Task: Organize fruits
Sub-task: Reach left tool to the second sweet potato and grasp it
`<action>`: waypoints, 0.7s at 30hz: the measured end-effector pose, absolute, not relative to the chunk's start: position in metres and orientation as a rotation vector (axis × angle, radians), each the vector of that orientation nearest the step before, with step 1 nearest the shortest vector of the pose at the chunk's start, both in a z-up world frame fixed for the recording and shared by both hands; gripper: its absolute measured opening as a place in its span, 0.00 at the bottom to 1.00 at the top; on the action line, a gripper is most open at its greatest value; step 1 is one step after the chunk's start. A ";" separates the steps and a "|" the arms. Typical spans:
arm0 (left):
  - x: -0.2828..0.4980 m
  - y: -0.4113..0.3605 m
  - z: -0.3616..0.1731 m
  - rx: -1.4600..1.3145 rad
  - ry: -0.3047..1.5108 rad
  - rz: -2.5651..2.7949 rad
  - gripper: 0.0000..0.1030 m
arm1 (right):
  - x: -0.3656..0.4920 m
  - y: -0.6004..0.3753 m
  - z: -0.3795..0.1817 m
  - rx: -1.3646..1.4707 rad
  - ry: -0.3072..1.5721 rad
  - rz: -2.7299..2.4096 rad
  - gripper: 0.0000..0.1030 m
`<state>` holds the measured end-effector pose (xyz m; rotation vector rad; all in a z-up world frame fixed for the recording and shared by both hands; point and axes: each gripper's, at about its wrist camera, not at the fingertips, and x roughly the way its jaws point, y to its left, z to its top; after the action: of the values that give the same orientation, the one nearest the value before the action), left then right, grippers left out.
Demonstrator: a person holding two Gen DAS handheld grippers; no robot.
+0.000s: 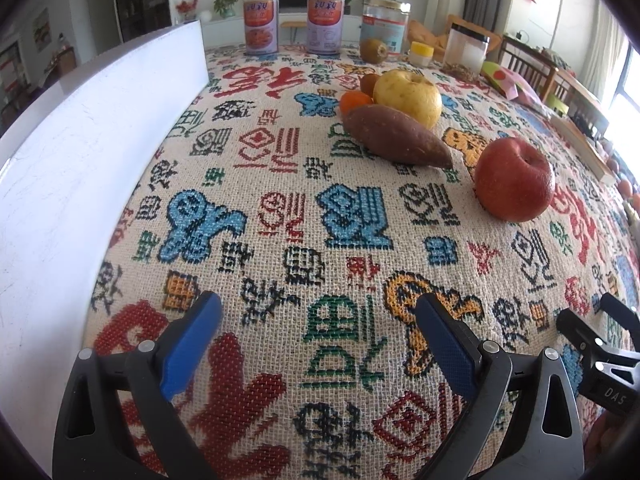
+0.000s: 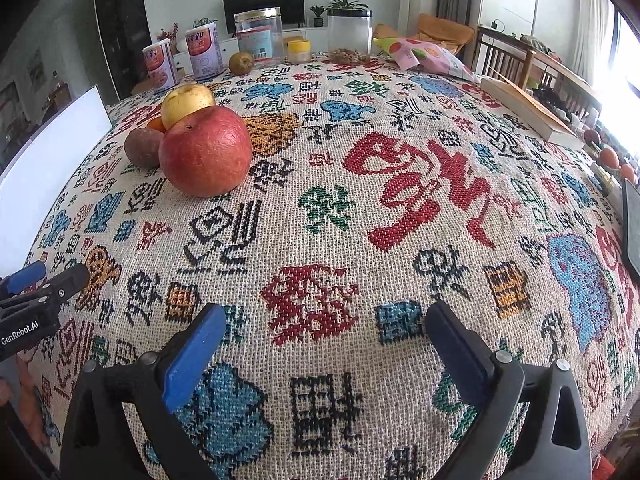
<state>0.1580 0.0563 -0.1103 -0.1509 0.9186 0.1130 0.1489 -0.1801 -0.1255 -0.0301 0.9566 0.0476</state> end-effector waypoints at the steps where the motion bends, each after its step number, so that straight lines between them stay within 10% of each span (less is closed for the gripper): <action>1: 0.165 0.059 -0.104 -0.189 0.905 0.103 0.95 | 0.149 -0.180 -0.126 -0.030 0.957 0.048 0.97; 21: 0.238 0.078 -0.101 -0.337 0.904 0.134 0.96 | 0.151 -0.178 -0.127 -0.031 0.960 0.055 1.00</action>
<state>0.2381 0.0783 -0.1009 -0.3372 0.9038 0.1337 0.1511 -0.1782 -0.1267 -0.0311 0.9602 0.0547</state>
